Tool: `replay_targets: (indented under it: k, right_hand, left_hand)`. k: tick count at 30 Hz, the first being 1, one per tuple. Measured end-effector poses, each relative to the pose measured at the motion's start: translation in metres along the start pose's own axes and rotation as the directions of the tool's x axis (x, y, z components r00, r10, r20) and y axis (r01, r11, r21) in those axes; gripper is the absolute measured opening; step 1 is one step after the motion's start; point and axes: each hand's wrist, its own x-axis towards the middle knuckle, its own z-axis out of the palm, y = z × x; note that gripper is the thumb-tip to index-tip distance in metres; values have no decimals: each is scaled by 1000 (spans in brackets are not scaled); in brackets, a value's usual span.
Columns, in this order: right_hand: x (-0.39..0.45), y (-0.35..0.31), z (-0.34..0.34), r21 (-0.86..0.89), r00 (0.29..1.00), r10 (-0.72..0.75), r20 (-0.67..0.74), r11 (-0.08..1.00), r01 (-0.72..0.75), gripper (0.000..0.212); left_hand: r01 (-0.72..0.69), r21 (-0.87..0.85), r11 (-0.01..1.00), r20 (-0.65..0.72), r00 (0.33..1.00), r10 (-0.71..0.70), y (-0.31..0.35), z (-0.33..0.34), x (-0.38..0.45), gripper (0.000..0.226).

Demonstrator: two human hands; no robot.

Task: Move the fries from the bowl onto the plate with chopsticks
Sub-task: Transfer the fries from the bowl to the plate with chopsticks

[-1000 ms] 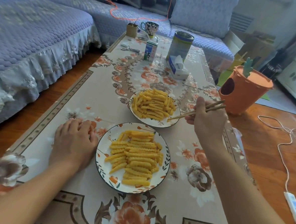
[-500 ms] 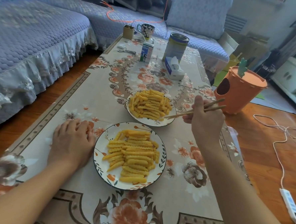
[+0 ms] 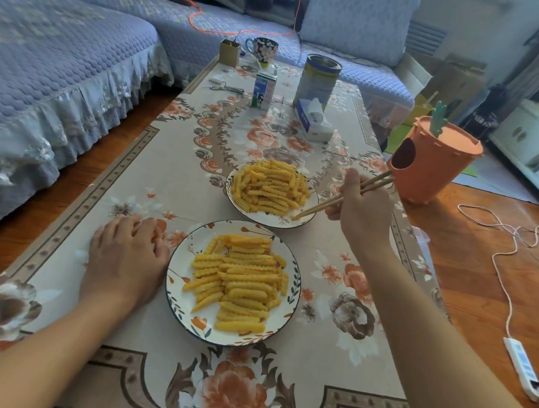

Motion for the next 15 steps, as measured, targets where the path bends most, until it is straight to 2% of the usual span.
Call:
replay_targets:
  k: [7,10,12,15]
  right_hand:
    - [-12,-4,-3,21,998,-55,-24,998,55,43]
    - [-26,-19,-23,169,999,13,-31,986,-8,41]
    - [-43,-31,-40,245,998,58,15,968,-60,42]
    - [-73,-40,-59,228,986,75,150,968,-108,44]
  left_hand:
    - [9,-1,1000,-5,1000,-9,-1,4,1,34]
    - [7,13,1000,-4,1000,-7,-1,5,1,35]
    - [6,16,1000,-3,1000,-5,-1,5,1,35]
    - [-1,15,1000,-4,1000,1,0,4,2,37]
